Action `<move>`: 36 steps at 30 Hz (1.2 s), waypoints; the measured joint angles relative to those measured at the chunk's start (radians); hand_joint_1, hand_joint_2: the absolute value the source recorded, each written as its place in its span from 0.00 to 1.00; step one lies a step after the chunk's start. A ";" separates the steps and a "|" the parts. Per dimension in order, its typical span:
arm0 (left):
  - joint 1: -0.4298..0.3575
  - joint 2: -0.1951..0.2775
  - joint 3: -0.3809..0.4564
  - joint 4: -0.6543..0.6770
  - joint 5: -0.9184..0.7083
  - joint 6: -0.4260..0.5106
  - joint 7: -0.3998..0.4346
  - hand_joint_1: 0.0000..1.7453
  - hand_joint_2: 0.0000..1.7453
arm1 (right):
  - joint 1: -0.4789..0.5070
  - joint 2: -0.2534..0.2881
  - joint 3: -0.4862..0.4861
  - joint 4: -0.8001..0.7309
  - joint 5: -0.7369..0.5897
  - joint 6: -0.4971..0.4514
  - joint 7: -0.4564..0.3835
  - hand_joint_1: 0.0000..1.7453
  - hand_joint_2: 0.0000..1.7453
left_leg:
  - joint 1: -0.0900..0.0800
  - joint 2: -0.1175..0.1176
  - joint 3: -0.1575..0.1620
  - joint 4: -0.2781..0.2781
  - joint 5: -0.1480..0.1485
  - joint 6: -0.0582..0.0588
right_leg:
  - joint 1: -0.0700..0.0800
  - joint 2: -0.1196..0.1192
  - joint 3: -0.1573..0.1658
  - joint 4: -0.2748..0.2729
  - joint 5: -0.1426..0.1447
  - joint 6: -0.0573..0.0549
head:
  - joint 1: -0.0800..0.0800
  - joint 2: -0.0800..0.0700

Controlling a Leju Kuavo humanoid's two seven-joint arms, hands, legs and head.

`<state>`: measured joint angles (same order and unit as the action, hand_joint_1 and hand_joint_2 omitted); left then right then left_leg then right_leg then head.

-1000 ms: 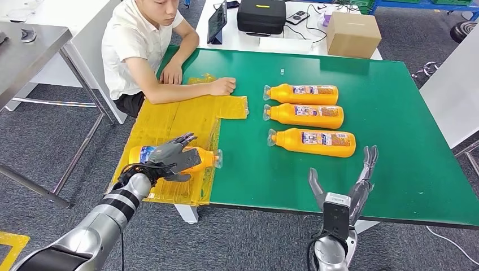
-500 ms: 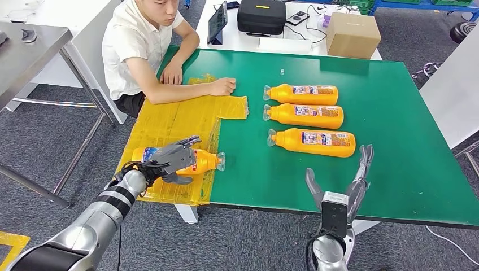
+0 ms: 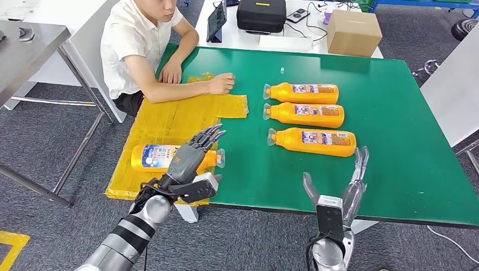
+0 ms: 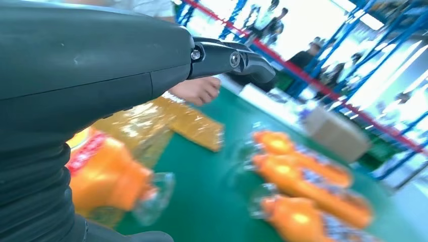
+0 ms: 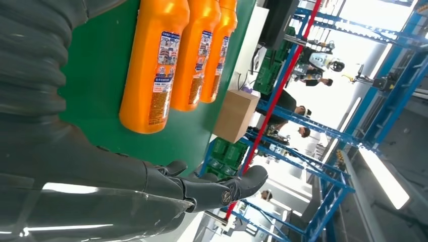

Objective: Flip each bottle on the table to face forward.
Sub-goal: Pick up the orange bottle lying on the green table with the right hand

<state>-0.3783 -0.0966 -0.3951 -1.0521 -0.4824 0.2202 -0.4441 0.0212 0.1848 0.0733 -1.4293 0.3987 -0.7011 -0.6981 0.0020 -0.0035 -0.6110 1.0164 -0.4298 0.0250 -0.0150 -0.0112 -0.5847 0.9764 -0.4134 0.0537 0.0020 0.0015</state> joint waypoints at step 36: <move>0.244 -0.089 -0.268 -0.243 0.401 0.013 0.053 0.00 1.00 | -0.183 -0.363 0.099 0.415 0.848 0.151 0.530 0.00 1.00 | -0.005 0.000 -0.002 0.000 -0.001 0.002 | -0.004 0.000 -0.001 -0.001 0.000 0.001 | 0.000 0.000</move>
<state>-0.1347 -0.1851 -0.6633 -1.2947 -0.0818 0.2331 -0.3915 -0.1621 -0.1785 0.1724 -1.0142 1.2467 -0.5498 -0.1685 -0.0030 -0.0040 -0.6129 1.0167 -0.4311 0.0274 -0.0192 -0.0114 -0.5858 0.9755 -0.4130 0.0551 0.0015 0.0015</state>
